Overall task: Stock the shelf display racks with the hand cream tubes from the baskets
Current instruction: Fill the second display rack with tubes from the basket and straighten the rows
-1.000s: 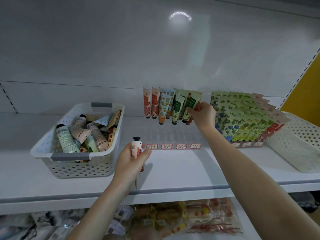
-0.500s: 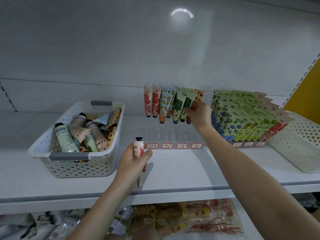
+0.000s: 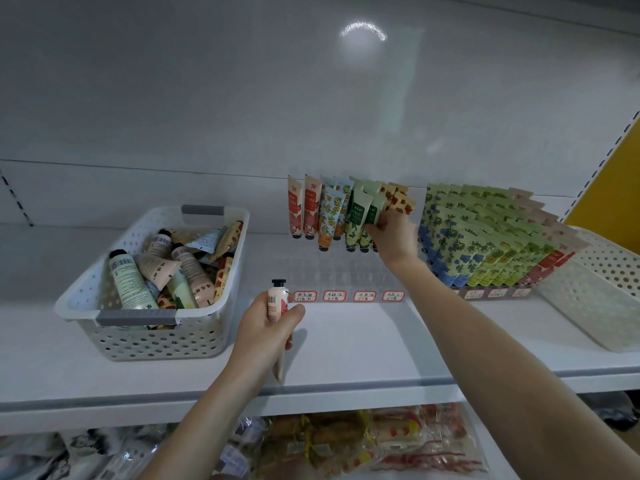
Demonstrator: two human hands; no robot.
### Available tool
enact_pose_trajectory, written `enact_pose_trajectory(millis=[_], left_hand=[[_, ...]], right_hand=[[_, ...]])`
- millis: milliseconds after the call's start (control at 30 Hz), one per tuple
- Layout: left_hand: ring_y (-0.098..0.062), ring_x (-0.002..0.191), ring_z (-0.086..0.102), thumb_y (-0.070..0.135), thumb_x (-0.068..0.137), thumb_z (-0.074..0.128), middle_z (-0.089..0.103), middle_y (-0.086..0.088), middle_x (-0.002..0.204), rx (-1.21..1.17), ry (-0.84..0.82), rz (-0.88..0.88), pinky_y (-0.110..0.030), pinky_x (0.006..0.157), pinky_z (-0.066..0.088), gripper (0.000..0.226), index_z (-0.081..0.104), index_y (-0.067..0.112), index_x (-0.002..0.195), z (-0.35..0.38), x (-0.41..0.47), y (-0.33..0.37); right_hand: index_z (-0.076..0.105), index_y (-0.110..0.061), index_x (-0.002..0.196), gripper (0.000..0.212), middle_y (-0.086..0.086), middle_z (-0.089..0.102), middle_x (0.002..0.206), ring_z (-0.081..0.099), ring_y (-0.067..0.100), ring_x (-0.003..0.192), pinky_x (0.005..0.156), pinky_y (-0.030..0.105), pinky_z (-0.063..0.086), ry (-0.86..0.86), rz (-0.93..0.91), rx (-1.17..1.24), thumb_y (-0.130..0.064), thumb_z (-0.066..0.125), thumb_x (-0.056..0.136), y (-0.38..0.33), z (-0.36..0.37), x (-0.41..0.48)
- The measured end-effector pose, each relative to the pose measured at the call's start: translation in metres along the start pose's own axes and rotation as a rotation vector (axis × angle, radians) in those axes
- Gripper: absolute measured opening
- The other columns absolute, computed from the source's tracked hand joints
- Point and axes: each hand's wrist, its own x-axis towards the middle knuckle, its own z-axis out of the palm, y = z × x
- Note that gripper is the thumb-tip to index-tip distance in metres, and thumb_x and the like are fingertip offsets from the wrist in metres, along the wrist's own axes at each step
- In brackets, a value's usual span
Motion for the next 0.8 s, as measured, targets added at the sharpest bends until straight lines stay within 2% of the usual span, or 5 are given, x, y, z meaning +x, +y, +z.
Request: enact_pose_trajectory(millis=[300, 500, 633, 700, 800], left_hand=[[-0.014, 0.065, 0.051, 0.025, 0.088, 0.060, 0.054, -0.004, 0.073, 0.006, -0.014, -0.001, -0.026, 0.061, 0.046, 0.014, 0.058, 0.015, 0.097, 0.002, 0.000, 0.003], [-0.013, 0.056, 0.050, 0.035, 0.095, 0.044, 0.053, -0.005, 0.068, -0.137, -0.104, -0.134, -0.024, 0.056, 0.045, 0.027, 0.054, 0.009, 0.096, 0.001, -0.003, 0.011], [-0.007, 0.047, 0.053, 0.028, 0.097, 0.039, 0.055, -0.005, 0.067, -0.223, -0.089, -0.130, -0.018, 0.046, 0.047, 0.026, 0.054, 0.007, 0.100, -0.002, -0.006, 0.015], [-0.005, 0.049, 0.056, 0.028, 0.096, 0.046, 0.056, -0.001, 0.064, -0.177, -0.053, -0.045, -0.017, 0.049, 0.048, 0.021, 0.056, 0.011, 0.091, -0.001, -0.008, 0.017], [-0.013, 0.071, 0.063, 0.026, 0.090, 0.057, 0.062, -0.001, 0.074, -0.243, -0.001, 0.015, -0.027, 0.066, 0.051, 0.011, 0.062, 0.016, 0.089, -0.003, -0.009, 0.021]], right_hand=[[0.052, -0.007, 0.074, 0.017, 0.005, 0.051, 0.064, 0.047, 0.023, 0.064, 0.044, 0.022, 0.025, -0.021, 0.010, -0.022, -0.012, 0.057, 0.089, -0.001, -0.001, 0.000], [0.042, -0.011, 0.055, 0.037, 0.003, 0.047, 0.057, 0.041, 0.015, 0.052, 0.043, 0.023, 0.028, -0.059, 0.034, 0.038, -0.011, 0.060, 0.087, -0.002, -0.010, -0.004], [0.062, 0.010, 0.083, 0.018, 0.024, 0.065, 0.080, 0.059, 0.037, 0.073, 0.068, 0.040, 0.051, -0.008, 0.047, 0.149, -0.008, 0.060, 0.086, -0.001, -0.018, -0.017], [0.063, 0.009, 0.096, 0.021, 0.023, 0.068, 0.086, 0.062, 0.034, 0.079, 0.077, 0.042, 0.051, -0.026, 0.055, 0.190, -0.010, 0.058, 0.089, 0.003, -0.022, -0.027], [0.065, 0.003, 0.092, 0.016, 0.013, 0.067, 0.076, 0.064, 0.025, 0.072, 0.076, 0.040, 0.055, -0.088, 0.070, 0.345, -0.009, 0.055, 0.091, 0.005, -0.027, -0.048]])
